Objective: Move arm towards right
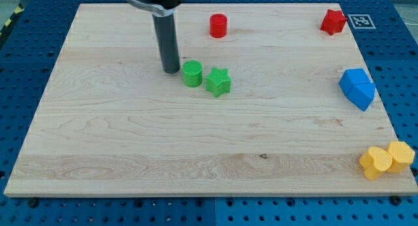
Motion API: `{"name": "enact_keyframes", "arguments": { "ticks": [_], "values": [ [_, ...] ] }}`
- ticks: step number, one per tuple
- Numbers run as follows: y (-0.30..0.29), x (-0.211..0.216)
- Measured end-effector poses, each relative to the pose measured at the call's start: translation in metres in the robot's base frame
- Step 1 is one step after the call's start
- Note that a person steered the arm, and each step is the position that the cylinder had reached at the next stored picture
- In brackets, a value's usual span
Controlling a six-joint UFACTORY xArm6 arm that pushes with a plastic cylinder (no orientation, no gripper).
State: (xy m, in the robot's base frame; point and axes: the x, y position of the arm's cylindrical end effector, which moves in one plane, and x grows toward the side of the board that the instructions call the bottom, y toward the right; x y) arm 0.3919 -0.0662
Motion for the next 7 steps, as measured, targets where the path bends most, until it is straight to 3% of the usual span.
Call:
{"name": "enact_keyframes", "arguments": {
  "ticks": [2, 3, 4, 7],
  "values": [
    [0.025, 0.006],
    [0.015, -0.011],
    [0.025, -0.067],
    [0.24, -0.086]
  ]
}}
